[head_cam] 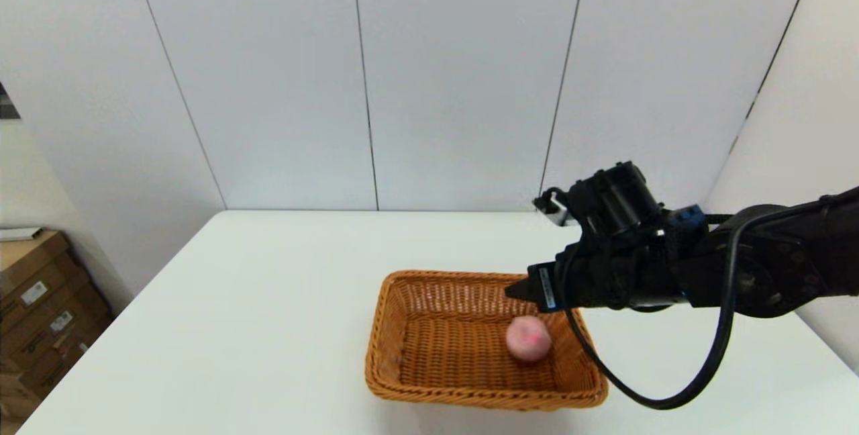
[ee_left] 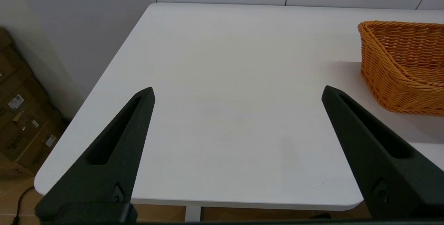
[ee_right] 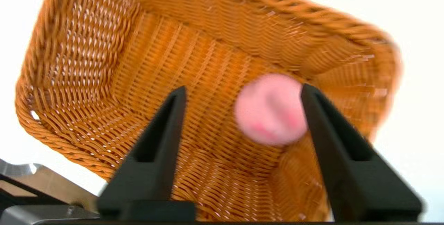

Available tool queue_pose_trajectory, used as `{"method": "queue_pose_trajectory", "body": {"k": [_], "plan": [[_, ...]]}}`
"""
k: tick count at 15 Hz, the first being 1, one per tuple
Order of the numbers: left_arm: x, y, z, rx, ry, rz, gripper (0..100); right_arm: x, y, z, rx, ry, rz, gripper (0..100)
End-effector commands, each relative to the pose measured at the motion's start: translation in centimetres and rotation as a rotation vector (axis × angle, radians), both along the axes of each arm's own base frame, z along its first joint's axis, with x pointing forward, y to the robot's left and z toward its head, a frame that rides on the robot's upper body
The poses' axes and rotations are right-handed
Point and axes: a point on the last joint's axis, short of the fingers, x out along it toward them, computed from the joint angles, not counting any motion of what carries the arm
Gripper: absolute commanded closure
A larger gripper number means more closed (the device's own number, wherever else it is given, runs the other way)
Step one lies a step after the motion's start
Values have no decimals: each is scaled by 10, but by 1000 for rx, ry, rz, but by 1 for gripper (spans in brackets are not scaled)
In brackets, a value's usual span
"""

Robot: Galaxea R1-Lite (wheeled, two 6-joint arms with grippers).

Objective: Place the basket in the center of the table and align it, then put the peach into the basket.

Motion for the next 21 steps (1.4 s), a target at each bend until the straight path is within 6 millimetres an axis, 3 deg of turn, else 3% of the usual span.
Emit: {"method": "queue_pose_trajectory", "body": {"k": [1,3,5,9,13,17,21], "plan": [[0,0,0,0,1,1,0,-11,-11,31,25,-95,-42,0],[0,0,0,0,2,1,0,-24,-23,52,34,-164,-88,0],[0,0,0,0,2,1,0,-48,-40,72,60,-214,-102,0],[0,0,0,0,1,1,0,-118,-89,87,46,-368,-245,0],[0,0,0,-2,1,2,0,-182,-155,79,0,-518,-460,0],[0,0,0,-2,1,2,0,-246,-161,60,33,-684,-457,0],[0,0,0,-2,2,2,0,-286,-163,10,12,-794,-452,0]]}}
